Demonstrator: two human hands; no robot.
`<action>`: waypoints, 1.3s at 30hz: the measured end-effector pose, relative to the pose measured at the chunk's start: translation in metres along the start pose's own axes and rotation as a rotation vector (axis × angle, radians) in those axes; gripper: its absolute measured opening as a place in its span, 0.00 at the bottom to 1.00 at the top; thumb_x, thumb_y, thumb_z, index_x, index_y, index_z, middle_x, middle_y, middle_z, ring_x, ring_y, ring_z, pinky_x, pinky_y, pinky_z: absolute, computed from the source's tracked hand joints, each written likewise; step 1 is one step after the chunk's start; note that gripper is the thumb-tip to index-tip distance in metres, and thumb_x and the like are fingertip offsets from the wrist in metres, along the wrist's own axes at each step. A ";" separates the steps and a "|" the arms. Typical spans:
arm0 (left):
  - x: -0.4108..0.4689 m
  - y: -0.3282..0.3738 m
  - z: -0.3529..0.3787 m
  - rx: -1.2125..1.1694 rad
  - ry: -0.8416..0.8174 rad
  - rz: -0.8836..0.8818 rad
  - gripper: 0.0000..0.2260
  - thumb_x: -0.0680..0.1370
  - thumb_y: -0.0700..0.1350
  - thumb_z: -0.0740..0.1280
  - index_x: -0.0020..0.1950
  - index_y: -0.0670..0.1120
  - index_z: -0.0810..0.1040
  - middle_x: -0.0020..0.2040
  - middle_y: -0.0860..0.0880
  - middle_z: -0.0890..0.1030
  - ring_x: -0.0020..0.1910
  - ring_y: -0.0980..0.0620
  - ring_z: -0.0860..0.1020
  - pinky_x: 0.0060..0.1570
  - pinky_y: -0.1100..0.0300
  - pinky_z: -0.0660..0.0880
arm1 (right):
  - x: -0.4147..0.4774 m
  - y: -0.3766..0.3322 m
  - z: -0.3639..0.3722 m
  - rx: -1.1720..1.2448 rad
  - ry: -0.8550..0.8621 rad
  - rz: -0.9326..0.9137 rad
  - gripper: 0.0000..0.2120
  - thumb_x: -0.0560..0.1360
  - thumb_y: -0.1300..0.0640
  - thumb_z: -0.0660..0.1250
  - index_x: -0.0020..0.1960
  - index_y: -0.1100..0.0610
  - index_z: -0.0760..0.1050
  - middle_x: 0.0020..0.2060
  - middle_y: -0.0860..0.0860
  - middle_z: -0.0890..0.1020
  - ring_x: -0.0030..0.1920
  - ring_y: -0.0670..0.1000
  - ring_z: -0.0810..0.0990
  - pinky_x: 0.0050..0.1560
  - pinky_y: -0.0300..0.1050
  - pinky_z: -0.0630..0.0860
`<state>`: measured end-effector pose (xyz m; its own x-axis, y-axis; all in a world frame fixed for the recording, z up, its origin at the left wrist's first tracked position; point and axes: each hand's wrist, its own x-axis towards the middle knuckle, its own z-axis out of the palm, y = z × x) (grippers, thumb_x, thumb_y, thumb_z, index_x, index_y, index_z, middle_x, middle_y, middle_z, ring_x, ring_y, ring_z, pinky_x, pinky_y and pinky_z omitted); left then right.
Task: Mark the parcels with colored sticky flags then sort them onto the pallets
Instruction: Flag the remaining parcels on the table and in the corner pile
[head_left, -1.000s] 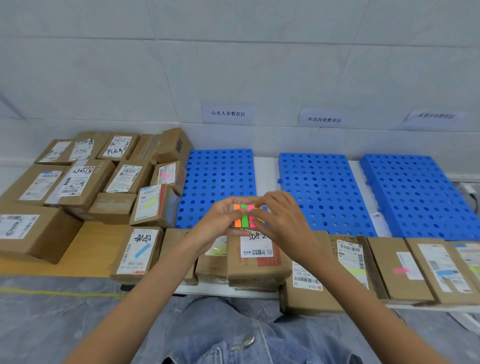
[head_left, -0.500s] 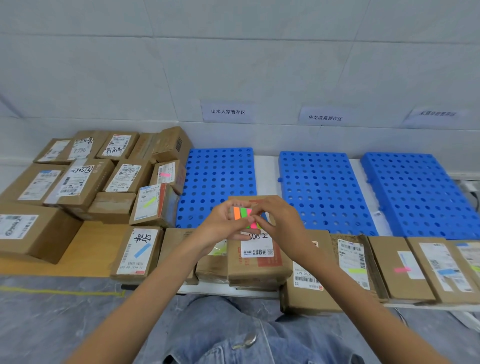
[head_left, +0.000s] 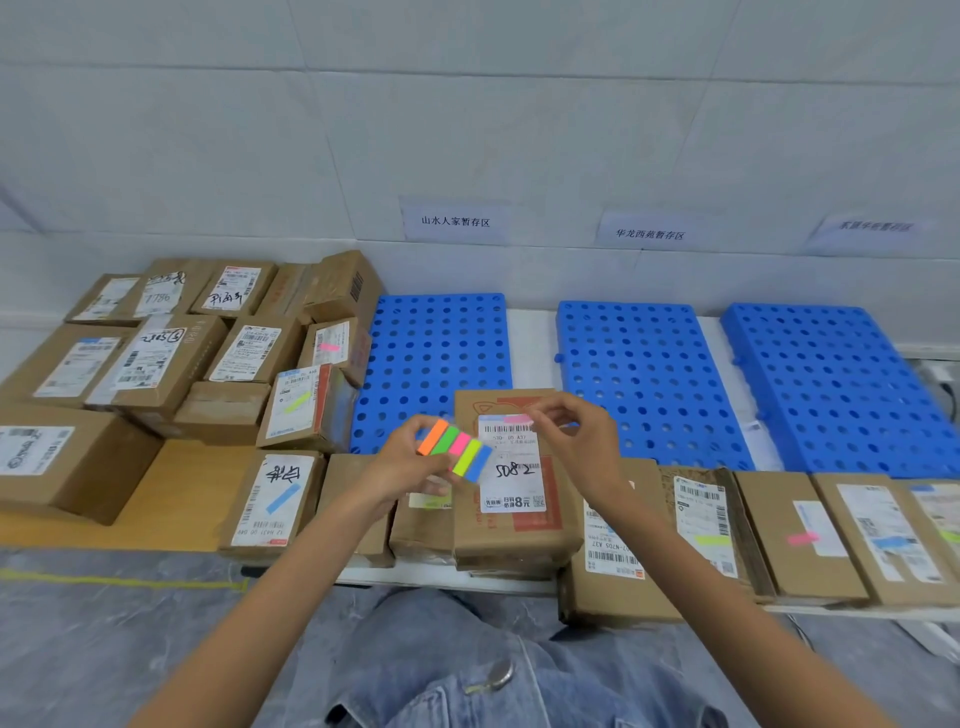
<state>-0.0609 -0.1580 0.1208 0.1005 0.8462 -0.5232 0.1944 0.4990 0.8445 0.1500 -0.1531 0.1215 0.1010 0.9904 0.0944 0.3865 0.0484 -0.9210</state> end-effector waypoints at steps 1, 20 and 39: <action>0.005 -0.009 -0.007 -0.010 0.041 -0.033 0.14 0.76 0.36 0.67 0.55 0.50 0.69 0.46 0.43 0.81 0.35 0.52 0.82 0.31 0.62 0.78 | -0.001 0.003 -0.001 0.009 0.000 0.010 0.02 0.73 0.62 0.70 0.42 0.56 0.80 0.35 0.50 0.82 0.36 0.41 0.77 0.40 0.29 0.73; 0.034 -0.060 0.010 0.816 0.518 0.238 0.20 0.80 0.49 0.61 0.70 0.44 0.67 0.67 0.43 0.68 0.66 0.45 0.67 0.62 0.51 0.68 | -0.008 0.070 -0.004 -0.523 -0.351 -0.523 0.05 0.72 0.60 0.71 0.48 0.58 0.83 0.45 0.52 0.80 0.50 0.48 0.73 0.47 0.44 0.75; 0.018 0.022 -0.016 0.024 0.384 0.317 0.23 0.75 0.48 0.70 0.67 0.52 0.66 0.55 0.56 0.78 0.55 0.55 0.78 0.47 0.65 0.75 | 0.012 -0.024 0.041 0.120 -0.357 0.035 0.23 0.78 0.55 0.64 0.70 0.42 0.64 0.69 0.47 0.67 0.69 0.43 0.65 0.68 0.49 0.69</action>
<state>-0.0707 -0.1292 0.1319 -0.2074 0.9655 -0.1573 0.2349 0.2052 0.9501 0.1046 -0.1366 0.1292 -0.2217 0.9735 -0.0558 0.2764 0.0079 -0.9610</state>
